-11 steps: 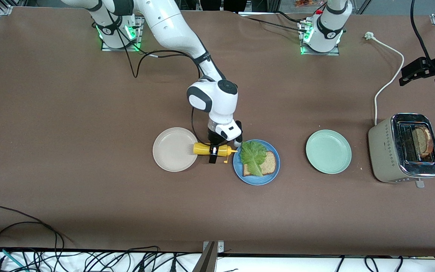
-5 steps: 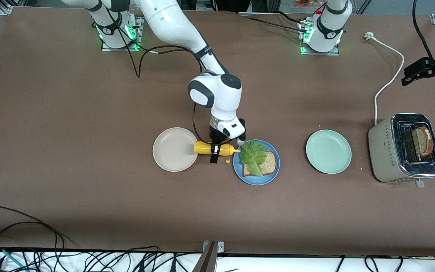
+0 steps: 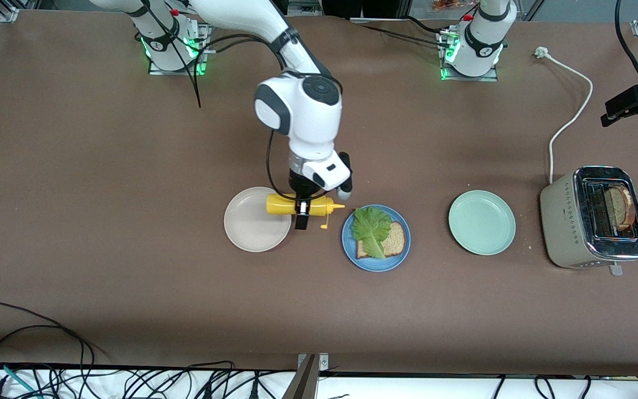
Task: Make sandwich in blue plate with both arms
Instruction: 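Carry the mustard bottle back to its starting spot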
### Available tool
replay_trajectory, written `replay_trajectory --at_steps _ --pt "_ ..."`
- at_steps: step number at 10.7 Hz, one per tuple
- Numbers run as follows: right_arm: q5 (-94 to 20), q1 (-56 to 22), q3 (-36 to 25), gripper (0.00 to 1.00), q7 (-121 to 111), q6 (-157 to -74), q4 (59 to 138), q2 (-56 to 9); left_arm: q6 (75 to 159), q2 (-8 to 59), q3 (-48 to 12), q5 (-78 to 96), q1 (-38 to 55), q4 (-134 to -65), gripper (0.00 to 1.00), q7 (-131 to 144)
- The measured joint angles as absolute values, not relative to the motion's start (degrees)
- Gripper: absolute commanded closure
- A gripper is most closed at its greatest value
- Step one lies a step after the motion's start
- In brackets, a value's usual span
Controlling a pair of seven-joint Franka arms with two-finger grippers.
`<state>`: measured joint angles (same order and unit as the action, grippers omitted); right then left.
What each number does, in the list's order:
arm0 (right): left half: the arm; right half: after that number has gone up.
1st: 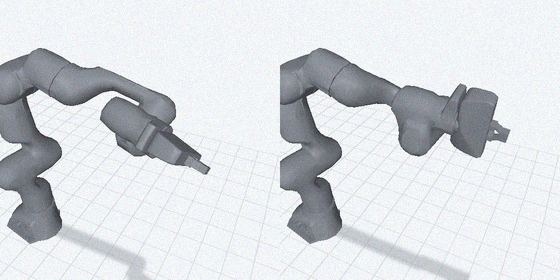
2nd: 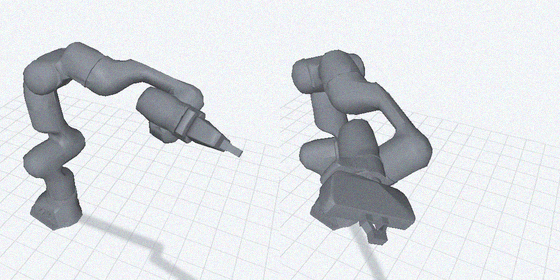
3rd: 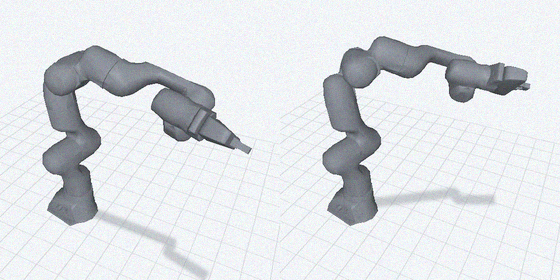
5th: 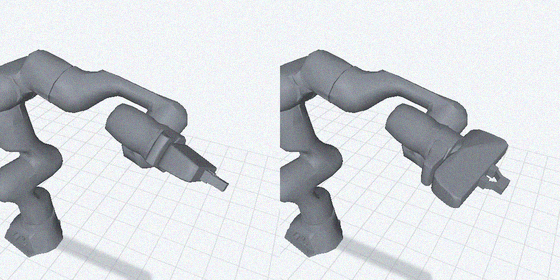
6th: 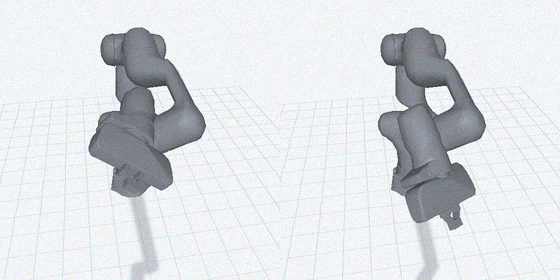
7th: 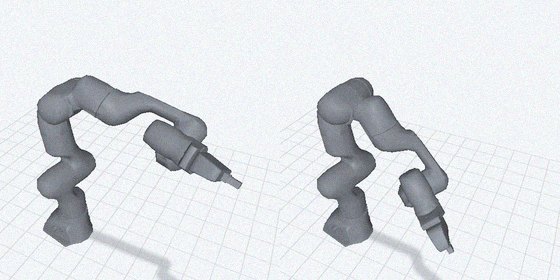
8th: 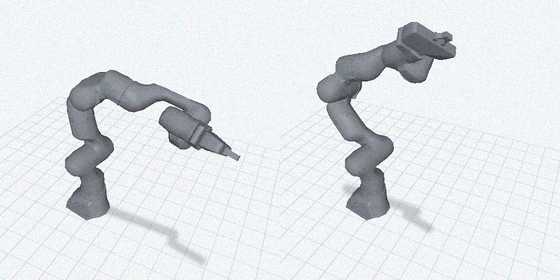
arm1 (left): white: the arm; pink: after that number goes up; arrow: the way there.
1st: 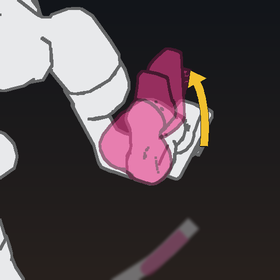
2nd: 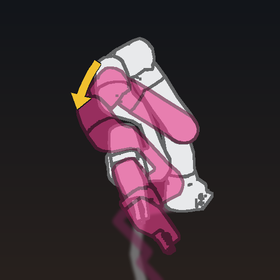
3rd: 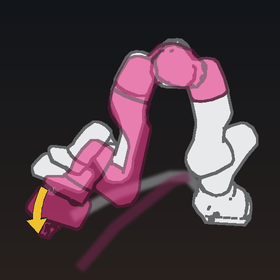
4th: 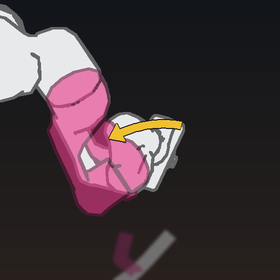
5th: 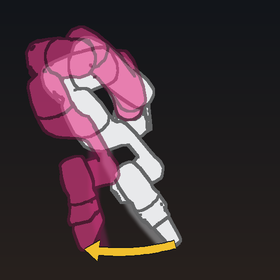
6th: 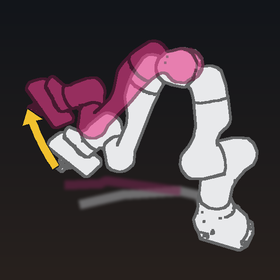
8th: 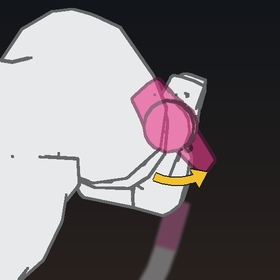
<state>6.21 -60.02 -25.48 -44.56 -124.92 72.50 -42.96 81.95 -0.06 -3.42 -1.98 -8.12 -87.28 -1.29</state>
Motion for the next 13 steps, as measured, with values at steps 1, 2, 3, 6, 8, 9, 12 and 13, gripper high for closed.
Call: replay_trajectory --at_steps 1,2,3,6,8,9,12,13 --pt "3.40 -58.62 -25.71 1.00 -48.79 -122.62 73.51 -39.91 81.96 0.19 -3.41 -1.98 -8.64 -87.28 0.00 -1.29" --pt "0.96 -56.76 -25.79 1.00 -52.98 -119.94 74.30 -36.80 82.06 0.70 -3.35 -1.98 -9.28 -87.28 0.00 -1.29" --pt "-1.70 -54.78 -25.84 1.00 -57.17 -117.25 74.92 -33.99 82.50 1.47 -3.31 -1.98 -10.01 -87.28 0.00 -1.30" --pt "-14.20 -47.15 -26.20 1.00 -67.22 -111.72 78.46 -27.40 86.15 5.24 -3.20 -6.06 -11.47 -87.29 0.00 -1.35" --pt "-26.37 -39.06 -26.33 1.00 -77.56 -107.81 81.69 -25.15 88.28 7.78 -3.17 -7.09 -13.12 -87.26 0.00 -1.34" --pt "-31.30 -35.46 -26.34 1.00 -82.78 -105.16 82.40 -24.89 89.42 8.32 -3.15 -7.09 -14.32 -87.24 0.00 -1.41" --pt "-43.46 -25.94 -26.26 1.00 -97.01 -96.52 84.71 -24.97 89.89 10.27 -3.17 -7.12 -16.06 -87.28 0.00 -2.07" --pt "-46.65 -22.49 -26.19 1.00 -101.78 -93.22 85.97 -25.27 89.96 11.63 -3.17 -7.12 -17.25 -87.28 0.00 -2.69"
